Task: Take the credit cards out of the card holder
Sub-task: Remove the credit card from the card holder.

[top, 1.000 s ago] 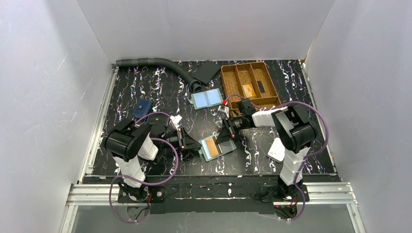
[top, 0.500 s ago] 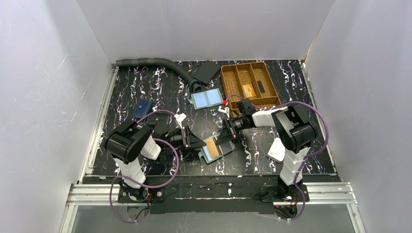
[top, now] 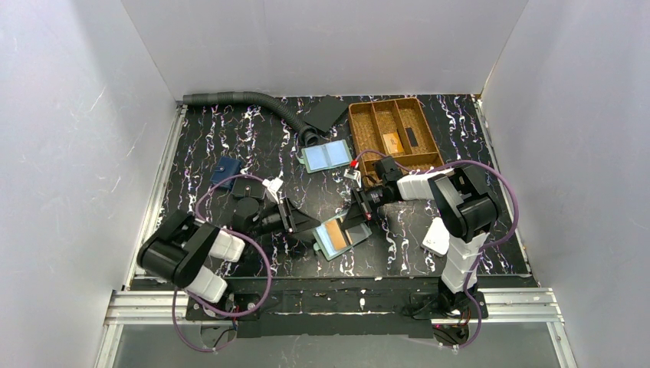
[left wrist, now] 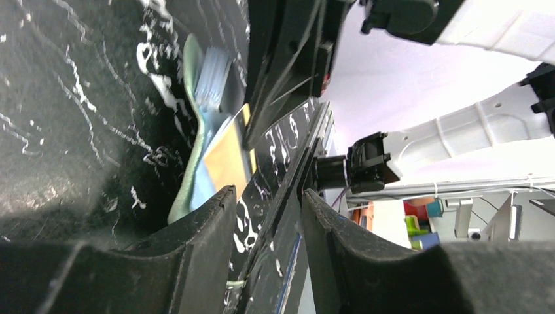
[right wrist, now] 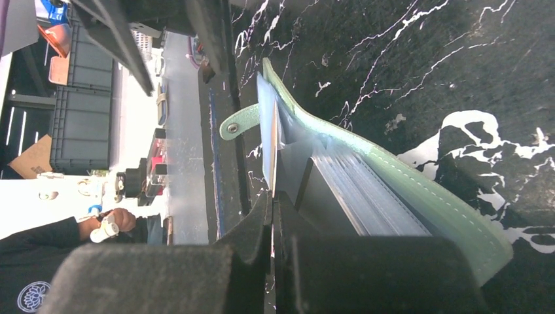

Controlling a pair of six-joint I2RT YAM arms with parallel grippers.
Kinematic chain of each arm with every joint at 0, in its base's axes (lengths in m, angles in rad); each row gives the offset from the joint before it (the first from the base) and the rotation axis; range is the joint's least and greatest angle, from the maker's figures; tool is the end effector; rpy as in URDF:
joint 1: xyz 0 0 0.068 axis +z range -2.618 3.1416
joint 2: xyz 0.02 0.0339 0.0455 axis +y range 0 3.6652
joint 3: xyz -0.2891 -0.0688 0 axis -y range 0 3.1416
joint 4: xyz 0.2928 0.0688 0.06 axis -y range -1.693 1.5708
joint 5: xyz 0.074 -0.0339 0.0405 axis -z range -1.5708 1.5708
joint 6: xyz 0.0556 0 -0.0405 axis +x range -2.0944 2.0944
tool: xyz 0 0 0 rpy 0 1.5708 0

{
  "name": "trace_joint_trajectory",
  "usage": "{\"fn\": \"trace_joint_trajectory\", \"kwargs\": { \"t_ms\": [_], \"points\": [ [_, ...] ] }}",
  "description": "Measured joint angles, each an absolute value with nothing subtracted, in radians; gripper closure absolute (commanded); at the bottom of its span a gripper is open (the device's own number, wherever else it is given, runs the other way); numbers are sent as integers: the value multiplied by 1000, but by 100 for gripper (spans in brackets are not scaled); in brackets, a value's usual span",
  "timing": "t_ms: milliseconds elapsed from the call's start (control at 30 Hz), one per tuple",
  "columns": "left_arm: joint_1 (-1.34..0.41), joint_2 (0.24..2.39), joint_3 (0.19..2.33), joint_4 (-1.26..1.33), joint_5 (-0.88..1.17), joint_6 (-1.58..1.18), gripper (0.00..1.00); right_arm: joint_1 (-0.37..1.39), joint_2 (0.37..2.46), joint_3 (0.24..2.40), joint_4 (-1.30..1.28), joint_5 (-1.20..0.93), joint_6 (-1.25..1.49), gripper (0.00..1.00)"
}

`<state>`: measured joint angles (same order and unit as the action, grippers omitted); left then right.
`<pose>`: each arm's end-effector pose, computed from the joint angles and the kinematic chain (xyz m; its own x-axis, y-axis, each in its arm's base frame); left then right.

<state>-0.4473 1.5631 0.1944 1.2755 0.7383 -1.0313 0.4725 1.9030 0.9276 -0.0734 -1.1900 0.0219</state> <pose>0.2092 -0.1419 0.1171 -0.8359 -0.3028 -0.4577 0.4027 0.2282 -0.8864 0.3108 0.2168 0.0960 -0.7844 -0.3918 -0.4809 -0.5643 0.1289 0.8155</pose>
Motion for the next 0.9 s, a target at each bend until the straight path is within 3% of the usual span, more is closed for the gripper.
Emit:
{"fn": "trace_joint_trajectory", "kwargs": {
  "t_ms": [300,633,900],
  "points": [
    [-448,1351,210,1091,676,-987,56,472,1903,928,-81,-1154,22,99],
    [-585,1630,366,1063,677,-988,59,472,1903,971,-167,-1062,-32,99],
    [-589,1782,378,1072,669,-988,63,471,1903,989,-215,-1029,-66,99]
  ]
}}
